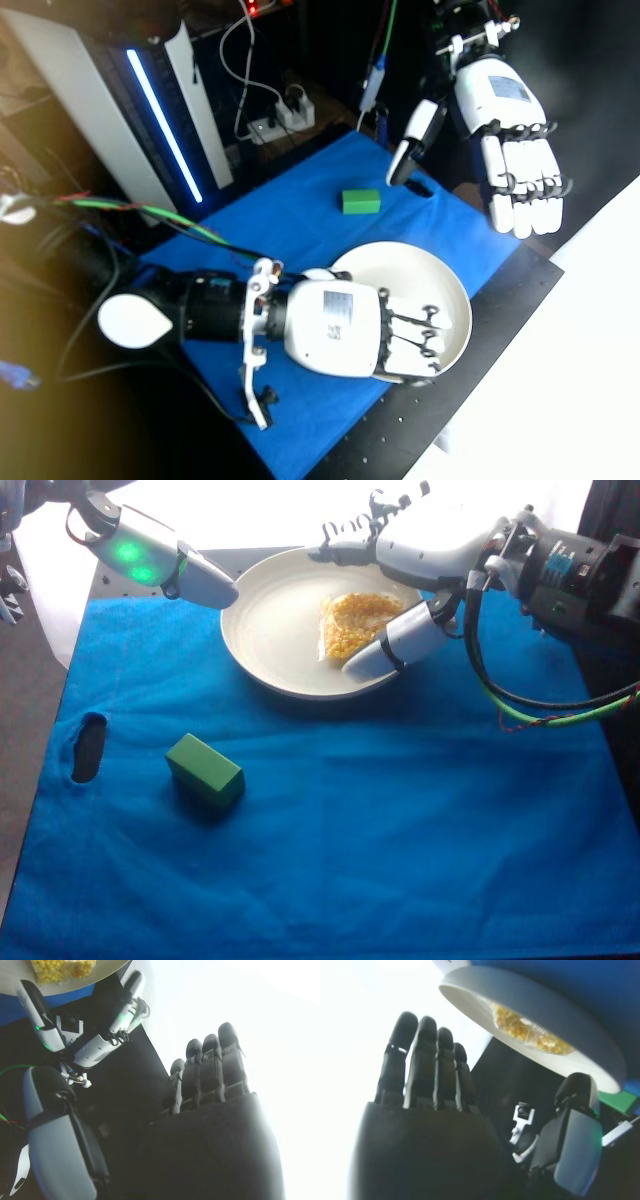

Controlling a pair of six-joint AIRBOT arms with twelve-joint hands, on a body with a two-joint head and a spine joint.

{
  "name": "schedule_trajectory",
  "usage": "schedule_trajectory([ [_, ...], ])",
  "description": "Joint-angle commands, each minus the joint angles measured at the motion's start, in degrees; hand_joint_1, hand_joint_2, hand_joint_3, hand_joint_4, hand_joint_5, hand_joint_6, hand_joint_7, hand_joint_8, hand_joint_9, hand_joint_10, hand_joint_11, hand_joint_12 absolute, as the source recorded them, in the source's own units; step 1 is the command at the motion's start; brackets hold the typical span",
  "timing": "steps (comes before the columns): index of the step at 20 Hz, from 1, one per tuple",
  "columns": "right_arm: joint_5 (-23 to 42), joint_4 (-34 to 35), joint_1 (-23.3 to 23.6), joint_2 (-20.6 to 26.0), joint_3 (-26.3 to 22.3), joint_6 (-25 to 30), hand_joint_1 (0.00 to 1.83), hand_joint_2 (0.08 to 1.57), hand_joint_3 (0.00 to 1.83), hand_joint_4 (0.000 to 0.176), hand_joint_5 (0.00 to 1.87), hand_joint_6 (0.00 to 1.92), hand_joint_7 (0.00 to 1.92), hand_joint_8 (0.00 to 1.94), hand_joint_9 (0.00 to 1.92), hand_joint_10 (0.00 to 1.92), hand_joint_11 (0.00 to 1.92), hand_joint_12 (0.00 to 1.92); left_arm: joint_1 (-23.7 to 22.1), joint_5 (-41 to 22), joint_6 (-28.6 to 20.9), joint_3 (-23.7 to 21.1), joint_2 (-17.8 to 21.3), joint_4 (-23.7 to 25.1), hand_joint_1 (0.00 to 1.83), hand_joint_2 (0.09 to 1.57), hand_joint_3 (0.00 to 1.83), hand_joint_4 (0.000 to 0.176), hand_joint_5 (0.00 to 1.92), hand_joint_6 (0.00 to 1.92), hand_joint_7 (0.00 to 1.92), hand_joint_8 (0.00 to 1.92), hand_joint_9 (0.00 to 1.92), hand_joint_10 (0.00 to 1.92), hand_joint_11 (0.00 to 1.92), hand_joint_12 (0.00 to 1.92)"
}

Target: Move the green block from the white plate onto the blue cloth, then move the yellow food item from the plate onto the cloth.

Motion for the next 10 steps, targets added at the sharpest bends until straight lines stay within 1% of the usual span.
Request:
schedule_trajectory([
  [1, 4.79, 1.95, 0.61, 0.04, 0.2, 0.03, 0.43, 0.73, 0.0, 0.0, 0.23, 0.0, 0.52, 0.02, 0.5, 0.14, 0.0, 1.63, -1.07, -5.96, -0.15, 0.2, -0.29, -1.21, 0.74, 0.74, 0.0, 0.122, 0.04, 0.0, 0.17, 0.0, 0.14, 0.0, 0.0, 0.4],
  [2, 4.66, 1.95, 0.59, 0.04, 0.19, 0.03, 0.43, 0.72, 0.0, 0.0, 0.25, 0.01, 0.53, 0.02, 0.51, 0.15, 0.0, 1.64, -1.07, -6.01, -0.15, 0.2, -0.37, -1.21, 0.73, 0.75, 0.0, 0.116, 0.04, 0.0, 0.18, 0.0, 0.15, 0.0, 0.0, 0.43],
  [3, 4.5, 1.95, 0.58, 0.04, 0.19, 0.03, 0.42, 0.74, 0.0, 0.0, 0.26, 0.01, 0.52, 0.01, 0.5, 0.13, 0.0, 1.59, -1.07, -6.03, -0.15, 0.2, -0.41, -1.21, 0.73, 0.75, 0.0, 0.117, 0.05, 0.0, 0.18, 0.0, 0.15, 0.0, 0.0, 0.43],
  [4, 4.34, 1.95, 0.58, 0.04, 0.24, 0.03, 0.44, 0.78, 0.0, 0.0, 0.3, 0.01, 0.56, 0.01, 0.55, 0.14, 0.05, 1.57, -1.07, -6.05, -0.15, 0.2, -0.45, -1.22, 0.73, 0.76, 0.0, 0.117, 0.04, 0.0, 0.18, 0.0, 0.14, 0.0, 0.0, 0.4],
  [5, 4.32, 1.96, 0.58, 0.04, 0.32, 0.03, 0.5, 0.81, 0.0, 0.0, 0.32, 0.01, 0.59, 0.01, 0.58, 0.15, 0.09, 1.55, -1.07, -6.08, -0.15, 0.2, -0.47, -1.23, 0.74, 0.76, 0.0, 0.122, 0.04, 0.0, 0.17, 0.0, 0.13, 0.0, 0.0, 0.37],
  [6, 4.3, 1.96, 0.59, 0.04, 0.43, 0.03, 0.68, 0.87, 0.0, 0.0, 0.45, 0.01, 0.66, 0.02, 0.64, 0.21, 0.17, 1.6, -1.07, -6.12, -0.15, 0.19, -0.48, -1.23, 0.73, 0.75, 0.0, 0.12, 0.03, 0.0, 0.17, 0.0, 0.13, 0.0, 0.0, 0.37],
  [7, 4.29, 1.96, 0.59, 0.04, 0.49, 0.03, 0.77, 0.9, 0.0, 0.0, 0.54, 0.01, 0.69, 0.02, 0.66, 0.24, 0.21, 1.59, -1.06, -6.12, -0.15, 0.19, -0.49, -1.23, 0.73, 0.75, 0.0, 0.118, 0.03, 0.0, 0.17, 0.0, 0.13, 0.0, 0.0, 0.37],
  [8, 4.26, 1.98, 0.59, 0.04, 0.56, 0.03, 0.91, 0.93, 0.0, 0.0, 0.66, 0.02, 0.75, 0.02, 0.7, 0.26, 0.25, 1.55, -1.06, -6.14, -0.15, 0.18, -0.49, -1.23, 0.73, 0.75, 0.0, 0.117, 0.03, 0.0, 0.17, 0.0, 0.13, 0.0, 0.0, 0.37],
  [9, 4.26, 1.96, 0.59, 0.04, 0.56, 0.03, 0.99, 0.95, 0.0, 0.0, 0.73, 0.01, 0.81, 0.02, 0.74, 0.29, 0.29, 1.54, -1.06, -6.21, -0.15, 0.17, -0.5, -1.24, 0.72, 0.76, 0.0, 0.117, 0.03, 0.0, 0.17, 0.0, 0.13, 0.0, 0.0, 0.37],
  [10, 4.25, 1.82, 0.58, -0.07, 0.61, 0.03, 1.07, 0.99, 0.01, 0.0, 0.85, 0.02, 0.89, 0.03, 0.8, 0.29, 0.36, 1.43, -1.06, -6.2, -0.15, 0.17, -0.52, -1.23, 0.73, 0.76, 0.0, 0.112, 0.04, 0.0, 0.19, 0.01, 0.14, 0.0, 0.0, 0.36],
])
